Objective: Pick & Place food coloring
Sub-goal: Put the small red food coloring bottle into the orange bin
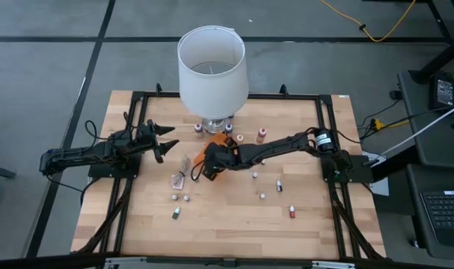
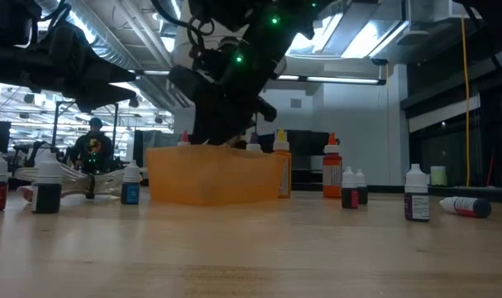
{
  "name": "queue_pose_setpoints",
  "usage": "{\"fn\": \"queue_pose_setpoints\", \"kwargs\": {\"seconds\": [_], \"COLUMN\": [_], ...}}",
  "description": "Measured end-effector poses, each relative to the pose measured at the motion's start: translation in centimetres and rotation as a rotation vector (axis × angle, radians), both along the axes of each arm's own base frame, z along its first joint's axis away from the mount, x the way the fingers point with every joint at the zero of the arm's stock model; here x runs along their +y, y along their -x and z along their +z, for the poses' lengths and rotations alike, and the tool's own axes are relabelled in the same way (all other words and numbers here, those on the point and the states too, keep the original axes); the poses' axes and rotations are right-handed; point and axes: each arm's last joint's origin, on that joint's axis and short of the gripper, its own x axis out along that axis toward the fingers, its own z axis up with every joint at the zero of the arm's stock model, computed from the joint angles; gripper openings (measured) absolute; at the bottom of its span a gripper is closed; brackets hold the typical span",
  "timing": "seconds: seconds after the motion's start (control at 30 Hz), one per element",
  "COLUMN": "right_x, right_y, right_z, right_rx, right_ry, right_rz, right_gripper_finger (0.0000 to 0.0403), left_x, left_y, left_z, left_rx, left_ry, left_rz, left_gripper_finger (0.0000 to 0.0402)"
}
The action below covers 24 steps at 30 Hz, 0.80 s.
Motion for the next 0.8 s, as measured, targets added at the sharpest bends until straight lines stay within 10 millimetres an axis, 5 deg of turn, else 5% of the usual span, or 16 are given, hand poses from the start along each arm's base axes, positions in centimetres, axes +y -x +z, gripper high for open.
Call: {"fn": "queue_pose_setpoints", "kwargs": {"seconds": [0.5,0.8], "right_x": [2.0,2.7], "right_y": [3.4,7.6], "right_z": [5.8,6.8], "right_rx": [0.077,0.150], "right_ry": [-0.052,-0.181], "right_rz": [-0.022,-0.183], "right_gripper_finger": [0.0154,0.0154], "left_x": [0.0,0.0], "left_y": [0.0,0.0], "left_z": [0.0,0.0], "left_rx": [0.000,0.000], "left_ry": [0.000,0.000], "left_rz": [0.000,0.000], "left_gripper_finger": [0.0294,0.0294]}}
